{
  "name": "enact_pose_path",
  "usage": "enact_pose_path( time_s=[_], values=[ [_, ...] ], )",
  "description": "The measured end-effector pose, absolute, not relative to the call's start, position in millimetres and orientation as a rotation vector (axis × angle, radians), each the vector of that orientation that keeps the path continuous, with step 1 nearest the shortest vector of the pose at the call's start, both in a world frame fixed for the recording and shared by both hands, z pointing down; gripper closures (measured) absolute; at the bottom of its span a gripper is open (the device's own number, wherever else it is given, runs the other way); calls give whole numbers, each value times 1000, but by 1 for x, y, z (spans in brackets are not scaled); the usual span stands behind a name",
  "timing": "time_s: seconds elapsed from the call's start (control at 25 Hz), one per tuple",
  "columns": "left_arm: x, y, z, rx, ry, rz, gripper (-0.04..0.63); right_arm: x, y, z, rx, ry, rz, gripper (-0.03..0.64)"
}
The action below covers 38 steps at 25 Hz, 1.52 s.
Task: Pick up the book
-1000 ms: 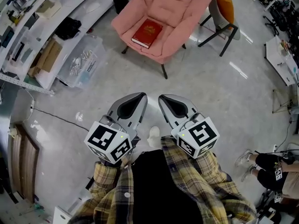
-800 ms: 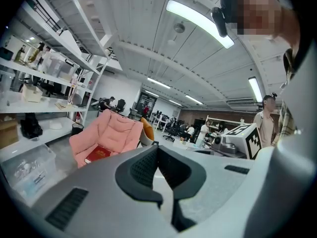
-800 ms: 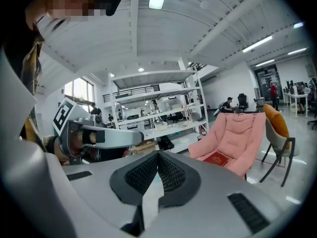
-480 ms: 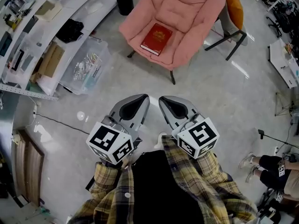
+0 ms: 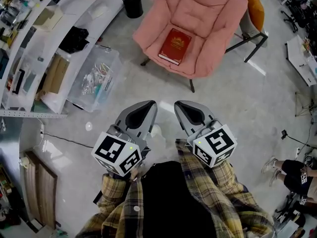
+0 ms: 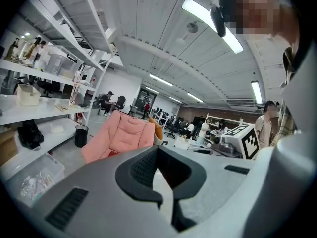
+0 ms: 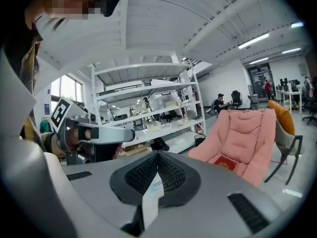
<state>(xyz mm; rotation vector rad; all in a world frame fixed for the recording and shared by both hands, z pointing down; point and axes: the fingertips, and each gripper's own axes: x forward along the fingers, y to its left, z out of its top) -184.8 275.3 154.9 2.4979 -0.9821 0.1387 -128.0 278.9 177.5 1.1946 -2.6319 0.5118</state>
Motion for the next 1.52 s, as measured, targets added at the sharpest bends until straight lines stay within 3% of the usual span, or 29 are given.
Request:
enact_pose_path(
  time_s=[0.64,1.52],
  values=[
    [-210,219,187,2442,-911,162,592,-142,236,209,1251,-2517,640,600],
    [-145,50,147,2548,-992,123,592,-65,68,193,1276,-2554,573,600]
  ],
)
